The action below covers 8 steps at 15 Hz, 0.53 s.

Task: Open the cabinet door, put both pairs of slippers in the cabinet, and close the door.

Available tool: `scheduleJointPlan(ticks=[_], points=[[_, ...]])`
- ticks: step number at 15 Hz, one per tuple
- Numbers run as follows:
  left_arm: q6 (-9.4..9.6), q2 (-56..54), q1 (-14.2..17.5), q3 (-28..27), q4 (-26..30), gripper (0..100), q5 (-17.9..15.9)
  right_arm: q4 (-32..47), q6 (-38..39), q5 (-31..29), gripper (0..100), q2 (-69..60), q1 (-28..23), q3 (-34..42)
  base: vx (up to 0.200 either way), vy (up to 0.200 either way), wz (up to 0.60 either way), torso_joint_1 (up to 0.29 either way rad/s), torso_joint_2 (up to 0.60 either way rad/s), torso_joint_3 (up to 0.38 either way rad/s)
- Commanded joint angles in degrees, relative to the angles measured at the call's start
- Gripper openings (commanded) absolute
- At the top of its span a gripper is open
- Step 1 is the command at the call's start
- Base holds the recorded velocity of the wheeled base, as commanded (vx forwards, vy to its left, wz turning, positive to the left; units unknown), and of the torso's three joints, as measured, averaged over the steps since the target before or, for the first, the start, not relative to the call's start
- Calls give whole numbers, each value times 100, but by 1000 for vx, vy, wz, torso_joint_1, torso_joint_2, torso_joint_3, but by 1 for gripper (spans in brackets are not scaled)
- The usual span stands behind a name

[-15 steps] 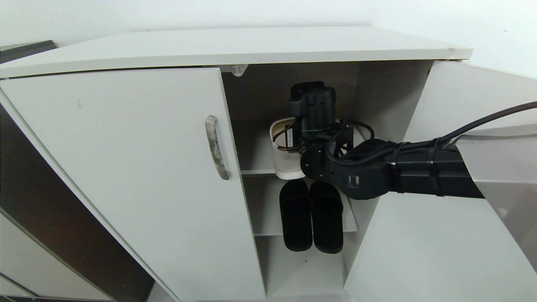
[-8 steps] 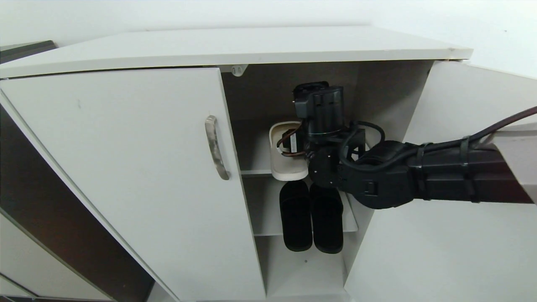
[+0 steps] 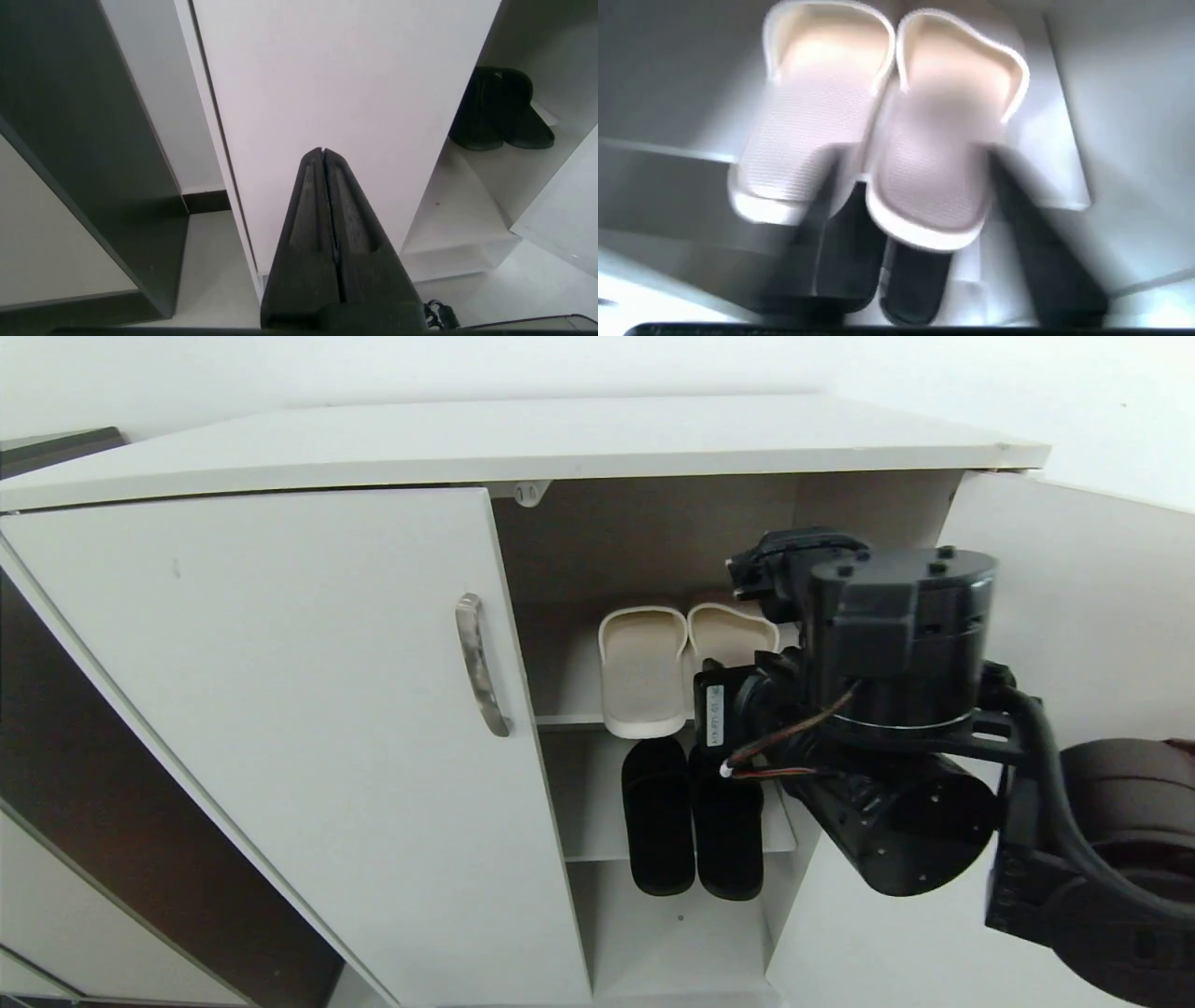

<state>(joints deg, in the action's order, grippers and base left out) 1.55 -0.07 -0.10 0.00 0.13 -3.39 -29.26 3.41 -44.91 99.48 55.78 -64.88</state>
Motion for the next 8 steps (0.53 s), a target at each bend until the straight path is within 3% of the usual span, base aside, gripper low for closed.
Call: scheduleJointPlan(ticks=[1,8], points=[[3,7,1,0,4,0,5,-186,-113,132,0,-288,47,441,0,0,0,0,0,0],[21,7,1,0,4,0,5,-212,-95,96,0,-95,82,441,0,0,0,0,0,0]])
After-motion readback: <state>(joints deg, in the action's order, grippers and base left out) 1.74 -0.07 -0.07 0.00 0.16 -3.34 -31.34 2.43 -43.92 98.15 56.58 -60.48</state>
